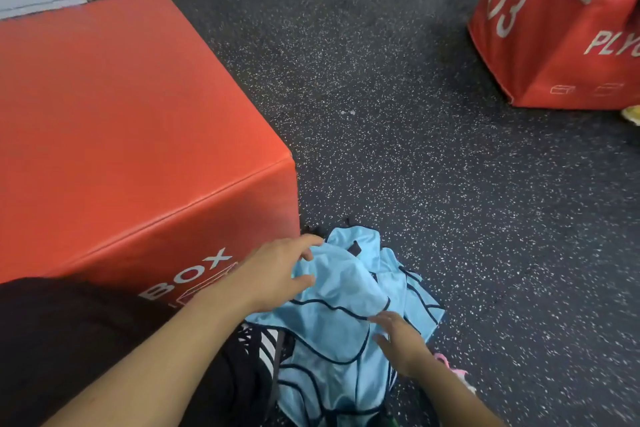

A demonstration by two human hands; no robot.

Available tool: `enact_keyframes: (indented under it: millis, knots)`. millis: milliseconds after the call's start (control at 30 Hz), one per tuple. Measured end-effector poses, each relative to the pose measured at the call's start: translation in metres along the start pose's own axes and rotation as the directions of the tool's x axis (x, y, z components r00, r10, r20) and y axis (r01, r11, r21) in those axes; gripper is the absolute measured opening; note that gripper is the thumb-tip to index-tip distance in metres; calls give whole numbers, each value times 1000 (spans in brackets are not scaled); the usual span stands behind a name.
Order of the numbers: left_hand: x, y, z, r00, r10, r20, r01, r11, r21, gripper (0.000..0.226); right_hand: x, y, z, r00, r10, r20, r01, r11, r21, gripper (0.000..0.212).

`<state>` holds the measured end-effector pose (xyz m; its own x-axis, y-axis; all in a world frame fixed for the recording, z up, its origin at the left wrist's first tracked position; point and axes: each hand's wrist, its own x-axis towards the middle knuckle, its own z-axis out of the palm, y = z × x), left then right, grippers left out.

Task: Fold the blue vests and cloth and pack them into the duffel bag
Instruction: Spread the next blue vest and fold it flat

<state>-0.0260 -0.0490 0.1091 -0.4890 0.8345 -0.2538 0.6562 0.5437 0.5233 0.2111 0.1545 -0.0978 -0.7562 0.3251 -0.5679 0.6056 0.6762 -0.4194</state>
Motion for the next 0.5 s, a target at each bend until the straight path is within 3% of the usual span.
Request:
enact_keyframes:
  millis: [167, 233, 400, 500]
  knots:
    - [8, 3, 36, 996, -1, 85, -4, 998, 62, 60, 14, 16, 9, 998, 60, 25, -62, 988, 138, 55]
    - [8, 1, 51, 991, -18, 131, 10, 998, 64, 60, 19, 20, 14, 999, 49, 20, -53, 962, 269, 55]
    - [13, 5, 71, 980, -66, 185, 58, 997, 45, 60, 23, 10, 15, 988, 134, -76, -64, 807, 587, 55]
    - [17, 7, 76, 975, -85, 204, 74, 995, 61, 59, 17, 5, 19, 986, 164, -22, -106, 726, 679, 45]
